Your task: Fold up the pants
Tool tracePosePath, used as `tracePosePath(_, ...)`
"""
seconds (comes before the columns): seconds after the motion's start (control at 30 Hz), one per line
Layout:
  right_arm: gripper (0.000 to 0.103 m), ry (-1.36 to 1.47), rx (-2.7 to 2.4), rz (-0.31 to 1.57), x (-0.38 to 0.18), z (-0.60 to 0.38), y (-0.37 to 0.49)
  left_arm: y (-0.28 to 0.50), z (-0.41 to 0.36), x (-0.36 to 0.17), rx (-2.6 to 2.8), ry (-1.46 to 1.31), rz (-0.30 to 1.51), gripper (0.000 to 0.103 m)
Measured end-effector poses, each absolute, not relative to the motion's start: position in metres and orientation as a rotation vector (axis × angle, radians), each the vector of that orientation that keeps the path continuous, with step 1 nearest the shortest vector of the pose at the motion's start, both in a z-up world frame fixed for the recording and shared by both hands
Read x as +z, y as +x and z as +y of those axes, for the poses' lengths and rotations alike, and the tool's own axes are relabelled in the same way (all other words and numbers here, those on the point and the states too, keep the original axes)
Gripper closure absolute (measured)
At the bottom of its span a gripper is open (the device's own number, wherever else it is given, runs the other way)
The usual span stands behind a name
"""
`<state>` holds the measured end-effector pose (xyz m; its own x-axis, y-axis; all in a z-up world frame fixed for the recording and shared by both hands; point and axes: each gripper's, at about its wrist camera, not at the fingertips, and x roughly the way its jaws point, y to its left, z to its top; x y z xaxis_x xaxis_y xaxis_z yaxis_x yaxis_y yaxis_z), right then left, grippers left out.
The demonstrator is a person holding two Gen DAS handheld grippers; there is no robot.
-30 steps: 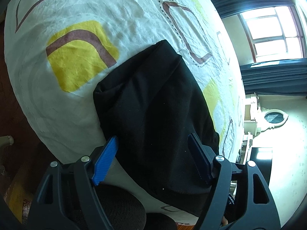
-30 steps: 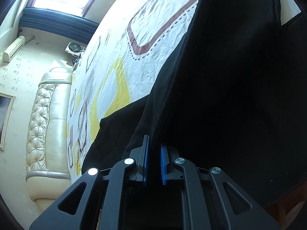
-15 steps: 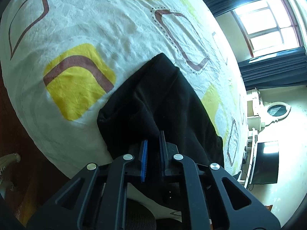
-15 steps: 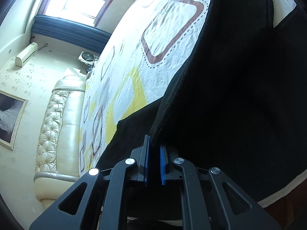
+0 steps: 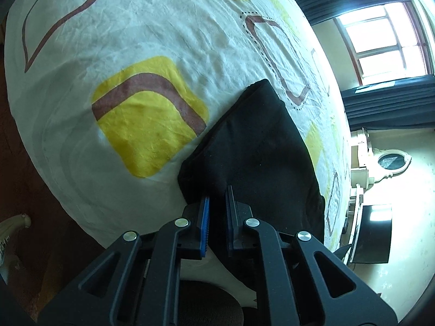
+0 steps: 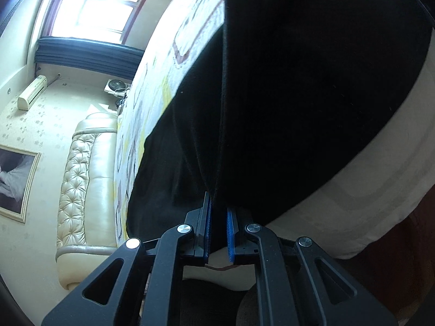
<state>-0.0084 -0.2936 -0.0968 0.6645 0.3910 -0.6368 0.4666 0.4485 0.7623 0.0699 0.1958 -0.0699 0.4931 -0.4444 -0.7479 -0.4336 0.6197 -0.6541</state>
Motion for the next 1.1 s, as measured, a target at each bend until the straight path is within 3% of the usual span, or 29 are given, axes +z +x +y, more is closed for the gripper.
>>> tracePosePath(0.1,0.093,1.179,-0.045,0.892,-0.101,-0.296,-0.015,0.069,0.194,-0.068,-0.038,-0.907,1.111,0.089)
tracePosePath(0.17,0.084,1.185,-0.037,0.905,-0.098,-0.298,-0.018,0.066,0.196,-0.068,-0.056,-0.891,1.117,0.087)
tracePosePath(0.2,0.077,1.189,-0.032,0.911,-0.097,-0.300,-0.020,0.064,0.198,-0.068,-0.057,-0.879,1.126,0.079)
tracePosePath(0.27,0.074,1.198,-0.035,0.928,-0.092,-0.306,-0.027,0.058,0.203,-0.069,-0.032,-0.864,1.137,0.064)
tracePosePath(0.47,0.072,1.116,-0.165,0.885,-0.039,-0.372,-0.052,0.043,0.218,-0.063,0.006,-0.843,1.138,0.063)
tracePosePath(0.5,0.060,1.121,-0.192,0.862,-0.028,-0.389,-0.054,0.040,0.219,-0.059,0.016,-0.837,1.129,0.063)
tracePosePath(0.57,0.048,1.081,-0.266,0.820,-0.001,-0.422,-0.050,0.038,0.222,-0.053,0.035,-0.830,1.108,0.063)
tracePosePath(0.77,0.046,0.781,-0.399,0.790,0.076,-0.475,0.046,0.046,0.209,-0.041,0.045,-0.820,1.079,0.063)
tracePosePath(0.8,0.039,0.775,-0.401,0.796,0.078,-0.479,0.066,0.048,0.205,-0.041,0.042,-0.819,1.085,0.063)
tracePosePath(1.0,0.035,0.616,-0.530,0.959,0.051,-0.485,0.199,0.057,0.178,-0.045,0.008,-0.793,1.123,0.053)
tracePosePath(1.1,0.035,0.612,-0.576,1.040,0.016,-0.495,0.219,0.061,0.173,-0.048,0.001,-0.783,1.137,0.048)
